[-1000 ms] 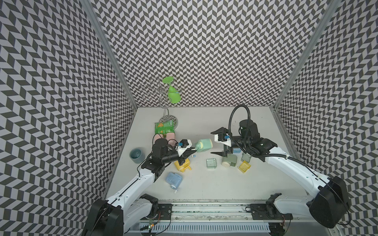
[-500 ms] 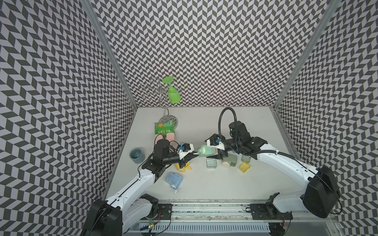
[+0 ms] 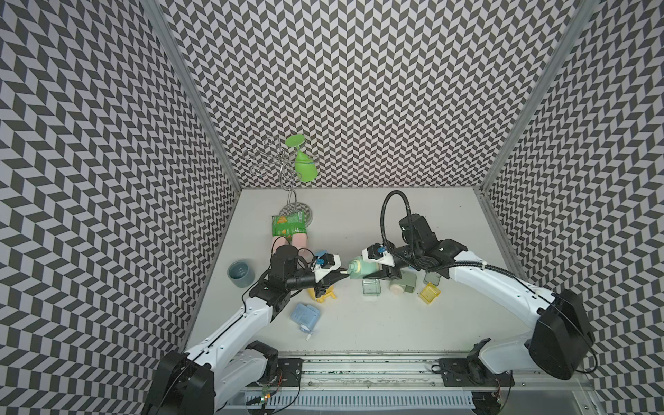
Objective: Put the tray back into the pencil sharpener
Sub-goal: Place the pencil sharpener at the center of the board.
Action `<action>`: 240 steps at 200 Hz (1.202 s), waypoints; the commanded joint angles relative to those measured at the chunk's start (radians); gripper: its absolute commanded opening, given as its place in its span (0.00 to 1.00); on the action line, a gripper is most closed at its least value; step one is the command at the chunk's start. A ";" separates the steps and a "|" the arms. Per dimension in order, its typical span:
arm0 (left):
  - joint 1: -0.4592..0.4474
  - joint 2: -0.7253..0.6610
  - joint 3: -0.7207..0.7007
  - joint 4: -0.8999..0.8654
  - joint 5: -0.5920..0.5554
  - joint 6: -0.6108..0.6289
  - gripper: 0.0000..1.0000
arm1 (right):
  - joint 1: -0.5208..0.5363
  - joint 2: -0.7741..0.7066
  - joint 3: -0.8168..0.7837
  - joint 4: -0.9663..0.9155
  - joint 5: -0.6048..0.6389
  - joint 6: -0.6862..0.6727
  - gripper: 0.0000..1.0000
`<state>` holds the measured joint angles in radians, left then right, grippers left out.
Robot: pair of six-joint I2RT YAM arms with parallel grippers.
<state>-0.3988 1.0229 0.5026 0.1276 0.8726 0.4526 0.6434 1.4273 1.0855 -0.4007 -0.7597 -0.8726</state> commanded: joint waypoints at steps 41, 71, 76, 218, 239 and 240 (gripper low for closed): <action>-0.001 -0.089 0.035 -0.044 -0.101 -0.029 1.00 | 0.007 -0.067 0.030 0.088 0.091 0.190 0.11; 0.001 -0.268 0.036 -0.122 -0.237 -0.069 1.00 | 0.016 -0.122 0.013 0.080 0.221 0.296 0.11; 0.001 -0.305 0.027 -0.117 -0.290 -0.089 1.00 | 0.020 -0.128 0.008 0.082 0.241 0.310 0.11; 0.031 -0.605 -0.158 0.012 -1.072 -0.463 1.00 | 0.314 0.134 0.081 -0.147 0.376 0.292 0.12; 0.031 -0.619 -0.170 0.031 -1.075 -0.467 1.00 | 0.326 0.202 0.128 -0.193 0.415 0.279 0.13; 0.031 -0.619 -0.171 0.031 -1.075 -0.467 1.00 | 0.326 0.206 0.130 -0.195 0.416 0.279 0.13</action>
<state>-0.3725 0.4217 0.3435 0.1127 -0.1905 0.0124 0.9558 1.5810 1.1446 -0.5697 -0.3790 -0.5686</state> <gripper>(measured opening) 0.997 0.570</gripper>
